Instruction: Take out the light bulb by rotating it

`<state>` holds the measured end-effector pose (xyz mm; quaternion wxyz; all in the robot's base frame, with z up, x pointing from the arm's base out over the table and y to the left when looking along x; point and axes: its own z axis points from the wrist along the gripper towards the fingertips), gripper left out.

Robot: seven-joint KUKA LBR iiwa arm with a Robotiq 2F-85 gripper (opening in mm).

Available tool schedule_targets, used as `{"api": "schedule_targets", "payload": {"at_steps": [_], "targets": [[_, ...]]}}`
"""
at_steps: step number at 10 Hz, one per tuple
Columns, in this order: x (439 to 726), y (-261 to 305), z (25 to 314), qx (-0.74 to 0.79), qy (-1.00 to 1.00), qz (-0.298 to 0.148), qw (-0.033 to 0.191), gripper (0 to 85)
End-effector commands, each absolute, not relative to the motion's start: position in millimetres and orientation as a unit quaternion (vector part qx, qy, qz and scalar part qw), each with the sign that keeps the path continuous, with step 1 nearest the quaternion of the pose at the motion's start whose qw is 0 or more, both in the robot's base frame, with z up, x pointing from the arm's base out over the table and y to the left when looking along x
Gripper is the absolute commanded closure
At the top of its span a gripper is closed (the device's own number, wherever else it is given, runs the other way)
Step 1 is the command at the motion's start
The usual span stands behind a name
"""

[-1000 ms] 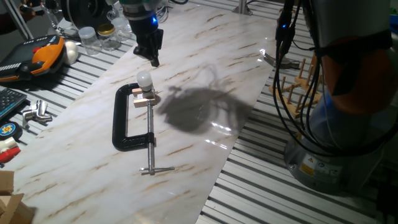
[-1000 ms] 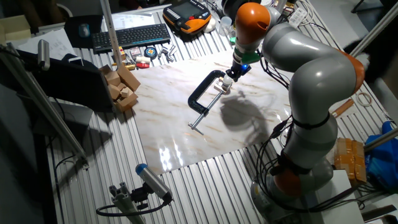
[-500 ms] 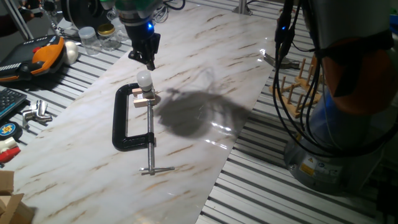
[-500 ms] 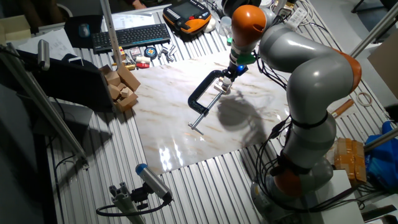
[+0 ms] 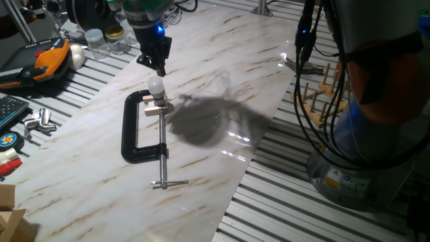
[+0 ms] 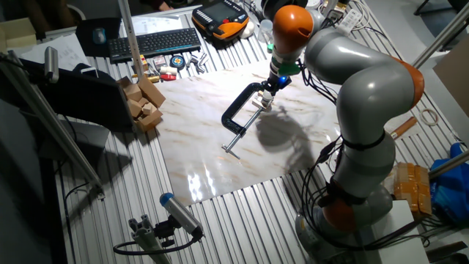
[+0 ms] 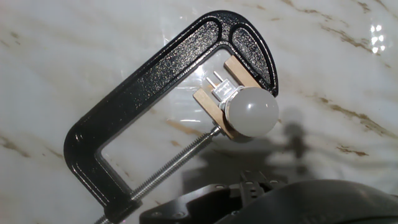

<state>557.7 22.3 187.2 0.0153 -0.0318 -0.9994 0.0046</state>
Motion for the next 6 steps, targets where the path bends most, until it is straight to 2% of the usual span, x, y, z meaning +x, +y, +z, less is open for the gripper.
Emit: {"api": "schedule_targets", "payload": {"at_steps": [1, 4, 6], "targets": [[557.8, 22.1, 187.3, -0.03, -0.999, 0.003, 0.014, 85.0], [557.8, 22.1, 187.3, -0.03, -0.999, 0.013, 0.008, 85.0], [557.8, 22.1, 187.3, -0.028, -0.999, 0.014, 0.016, 85.0]]}}
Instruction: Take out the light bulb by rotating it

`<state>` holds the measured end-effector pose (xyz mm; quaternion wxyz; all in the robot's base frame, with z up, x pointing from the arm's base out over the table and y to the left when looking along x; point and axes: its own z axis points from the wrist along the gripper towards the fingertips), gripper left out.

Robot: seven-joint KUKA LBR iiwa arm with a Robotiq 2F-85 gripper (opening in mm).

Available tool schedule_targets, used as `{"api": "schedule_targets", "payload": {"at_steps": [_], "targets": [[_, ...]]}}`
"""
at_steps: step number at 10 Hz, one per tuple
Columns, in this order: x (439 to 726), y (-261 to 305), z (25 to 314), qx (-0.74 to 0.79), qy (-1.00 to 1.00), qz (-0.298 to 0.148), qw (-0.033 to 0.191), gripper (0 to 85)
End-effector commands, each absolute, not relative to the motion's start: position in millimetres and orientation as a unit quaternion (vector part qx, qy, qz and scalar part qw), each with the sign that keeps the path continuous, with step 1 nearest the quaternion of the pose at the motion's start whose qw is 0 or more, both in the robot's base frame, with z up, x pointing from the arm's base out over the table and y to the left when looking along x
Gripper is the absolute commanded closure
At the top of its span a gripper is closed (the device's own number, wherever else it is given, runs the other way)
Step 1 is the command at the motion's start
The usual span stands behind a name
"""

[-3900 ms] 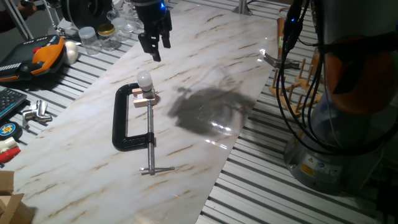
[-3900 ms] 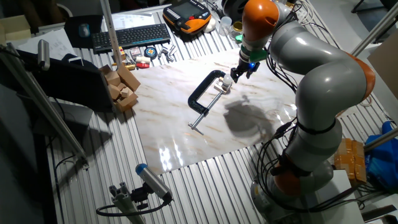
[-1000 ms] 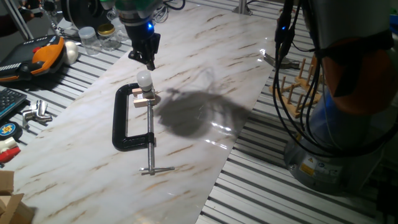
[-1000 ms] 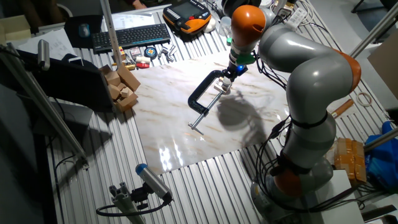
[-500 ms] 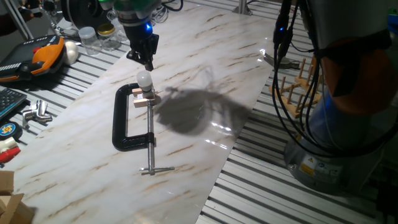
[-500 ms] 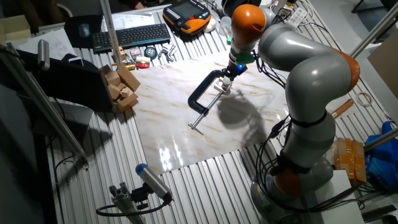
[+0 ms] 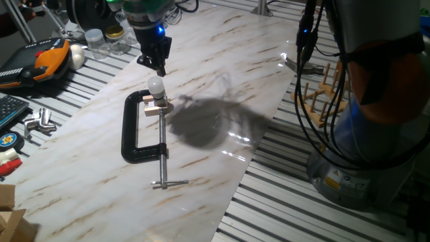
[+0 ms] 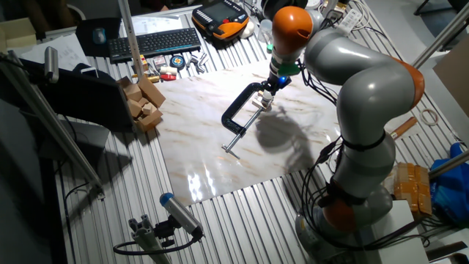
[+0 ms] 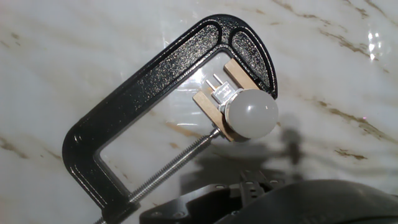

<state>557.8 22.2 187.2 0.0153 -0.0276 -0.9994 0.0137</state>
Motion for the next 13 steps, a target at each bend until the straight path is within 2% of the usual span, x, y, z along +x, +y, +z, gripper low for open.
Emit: {"api": "schedule_targets", "payload": {"at_steps": [1, 4, 6, 10, 13], "targets": [[557.8, 22.1, 187.3, -0.023, -0.999, 0.012, 0.019, 85.0], [557.8, 22.1, 187.3, -0.006, -1.0, 0.008, 0.021, 85.0], [557.8, 22.1, 187.3, 0.0, -0.999, 0.012, 0.034, 85.0], [558.7, 21.7, 187.2, -0.001, -1.0, 0.009, 0.004, 85.0], [575.1, 14.6, 180.9, -0.004, -1.0, 0.01, -0.005, 85.0]]}}
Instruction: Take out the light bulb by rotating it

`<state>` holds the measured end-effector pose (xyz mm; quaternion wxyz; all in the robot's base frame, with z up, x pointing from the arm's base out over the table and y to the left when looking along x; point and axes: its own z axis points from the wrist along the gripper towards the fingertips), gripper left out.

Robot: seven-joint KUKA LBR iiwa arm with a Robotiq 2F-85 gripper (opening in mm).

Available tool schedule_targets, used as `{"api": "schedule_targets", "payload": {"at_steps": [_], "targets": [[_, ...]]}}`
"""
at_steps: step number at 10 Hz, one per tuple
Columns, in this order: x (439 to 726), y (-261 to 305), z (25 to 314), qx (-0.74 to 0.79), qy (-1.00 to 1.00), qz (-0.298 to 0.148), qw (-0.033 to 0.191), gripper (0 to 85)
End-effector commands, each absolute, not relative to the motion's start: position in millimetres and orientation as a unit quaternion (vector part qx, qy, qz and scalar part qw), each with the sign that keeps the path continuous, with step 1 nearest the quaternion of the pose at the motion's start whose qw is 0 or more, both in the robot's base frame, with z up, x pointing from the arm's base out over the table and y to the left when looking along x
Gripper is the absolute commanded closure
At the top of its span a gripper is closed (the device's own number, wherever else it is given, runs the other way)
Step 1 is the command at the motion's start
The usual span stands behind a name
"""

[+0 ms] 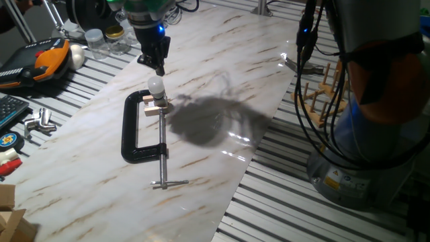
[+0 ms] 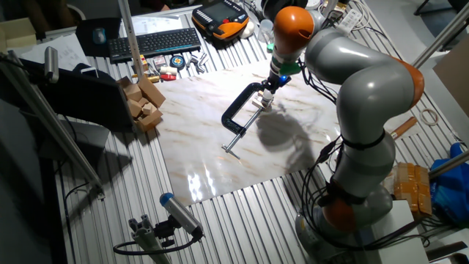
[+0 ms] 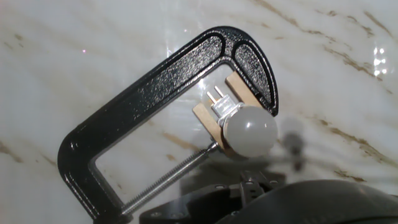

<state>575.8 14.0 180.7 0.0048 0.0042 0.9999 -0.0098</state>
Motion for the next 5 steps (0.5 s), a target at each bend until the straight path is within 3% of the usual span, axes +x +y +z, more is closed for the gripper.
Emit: {"api": "schedule_targets", "payload": {"at_steps": [1, 5], "targets": [[579.4, 11.5, 180.3, 0.004, 1.0, -0.009, 0.006, 85.0], [590.2, 7.1, 172.4, 0.008, 1.0, -0.009, 0.01, 85.0]]}}
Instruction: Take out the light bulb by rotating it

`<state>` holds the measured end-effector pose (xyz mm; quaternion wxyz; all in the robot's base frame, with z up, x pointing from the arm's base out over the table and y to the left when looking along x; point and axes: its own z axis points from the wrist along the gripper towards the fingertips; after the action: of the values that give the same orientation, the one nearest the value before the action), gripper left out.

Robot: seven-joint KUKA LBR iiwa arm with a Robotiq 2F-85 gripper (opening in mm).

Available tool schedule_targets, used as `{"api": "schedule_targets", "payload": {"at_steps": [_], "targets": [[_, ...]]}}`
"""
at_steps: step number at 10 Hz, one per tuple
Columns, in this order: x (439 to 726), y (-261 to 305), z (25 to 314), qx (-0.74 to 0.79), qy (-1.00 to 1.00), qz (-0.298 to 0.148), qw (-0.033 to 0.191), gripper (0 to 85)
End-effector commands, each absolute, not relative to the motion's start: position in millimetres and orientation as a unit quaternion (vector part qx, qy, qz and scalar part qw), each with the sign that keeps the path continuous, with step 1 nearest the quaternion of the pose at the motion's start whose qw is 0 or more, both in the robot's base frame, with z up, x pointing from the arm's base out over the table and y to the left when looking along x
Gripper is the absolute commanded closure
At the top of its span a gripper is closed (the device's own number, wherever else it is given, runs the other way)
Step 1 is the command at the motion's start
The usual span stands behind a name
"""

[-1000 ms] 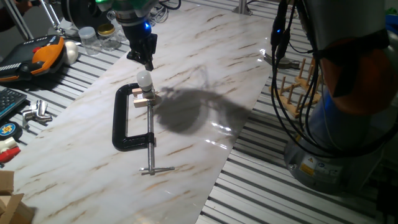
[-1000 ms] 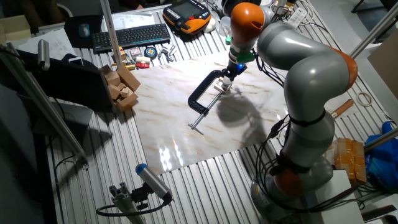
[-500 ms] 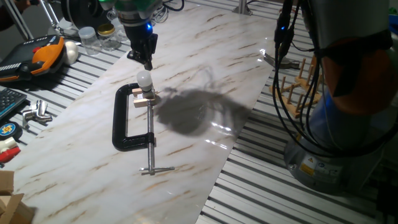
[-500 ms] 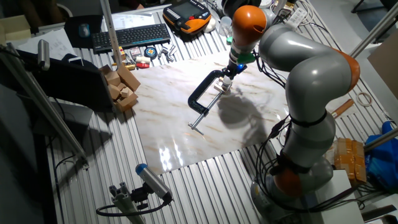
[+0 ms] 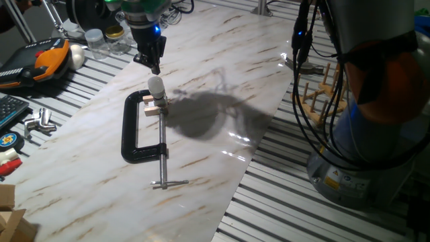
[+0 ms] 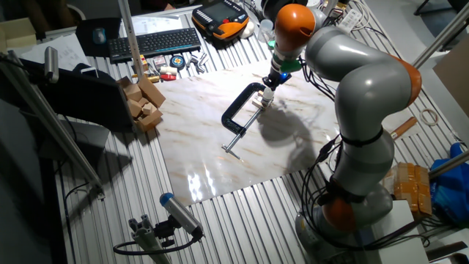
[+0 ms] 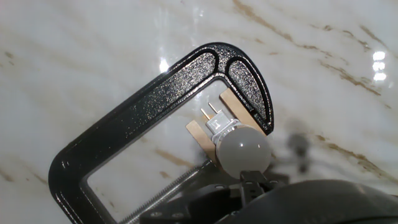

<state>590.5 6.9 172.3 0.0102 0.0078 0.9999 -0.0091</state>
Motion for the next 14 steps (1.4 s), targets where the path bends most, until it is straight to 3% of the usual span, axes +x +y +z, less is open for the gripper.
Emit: {"api": "schedule_targets", "payload": {"at_steps": [1, 14], "targets": [[592.1, 5.4, 172.1, 0.008, 1.0, -0.008, 0.01, 85.0], [600.1, 12.2, 175.9, 0.003, 1.0, -0.002, 0.008, 85.0]]}}
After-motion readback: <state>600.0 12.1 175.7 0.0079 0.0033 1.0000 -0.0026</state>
